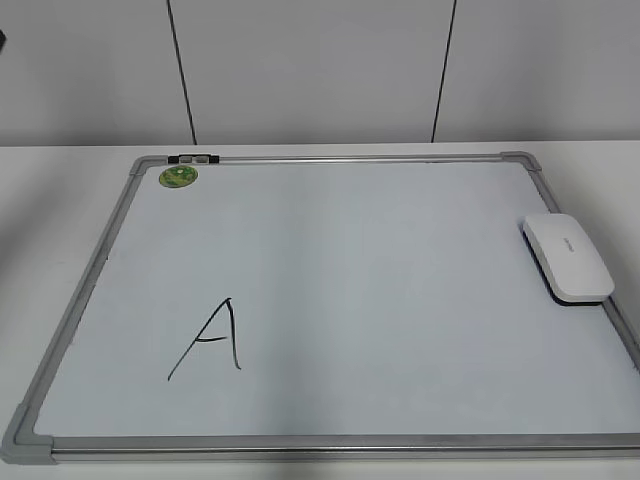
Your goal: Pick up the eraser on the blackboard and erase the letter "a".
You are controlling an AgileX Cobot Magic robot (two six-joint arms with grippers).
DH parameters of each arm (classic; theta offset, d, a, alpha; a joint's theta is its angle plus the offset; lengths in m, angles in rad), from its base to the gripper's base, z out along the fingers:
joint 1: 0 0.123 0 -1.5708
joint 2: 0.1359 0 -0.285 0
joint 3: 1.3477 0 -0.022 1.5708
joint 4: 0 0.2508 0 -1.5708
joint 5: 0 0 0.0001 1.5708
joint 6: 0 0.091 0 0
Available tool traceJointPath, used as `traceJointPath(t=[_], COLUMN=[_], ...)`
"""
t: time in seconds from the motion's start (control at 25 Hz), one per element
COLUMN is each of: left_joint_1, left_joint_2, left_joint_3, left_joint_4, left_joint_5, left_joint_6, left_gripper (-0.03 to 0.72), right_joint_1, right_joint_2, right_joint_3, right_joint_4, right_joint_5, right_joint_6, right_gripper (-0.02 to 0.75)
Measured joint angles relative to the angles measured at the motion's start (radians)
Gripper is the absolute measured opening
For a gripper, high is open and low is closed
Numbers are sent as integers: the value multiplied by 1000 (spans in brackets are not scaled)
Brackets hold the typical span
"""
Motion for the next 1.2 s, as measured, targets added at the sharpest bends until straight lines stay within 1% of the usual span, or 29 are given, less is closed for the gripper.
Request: traceJointPath(t=[0.12, 0.28, 0.56, 0.72, 0.92, 1.08, 1.2], left_joint_1=[0, 0, 0, 0, -6, -34, -37], left_joint_2=[-114, -261, -493, -614, -778, -922, -1029], left_joint_3=[52, 170, 450, 583, 692, 767, 819], left_joint_4=[11, 13, 15, 17, 19, 19, 27], left_joint_5=[8, 18, 20, 22, 22, 24, 26], left_joint_6=[-19, -35, -49, -51, -56, -61, -63], left_gripper=[427, 427, 427, 427, 427, 427, 427], right_joint_1=[0, 0, 0, 0, 0, 0, 4], right_joint_2=[-88, -215, -394, -507, -646, -744, -811], right_joint_3=[27, 131, 418, 574, 732, 805, 845], right_joint_4=[2, 3, 3, 23, 52, 89, 89], right_joint_5=[4, 6, 8, 8, 8, 8, 8], right_joint_6=[0, 0, 0, 0, 2, 4, 4], right_gripper=[594, 593, 593, 593, 593, 593, 593])
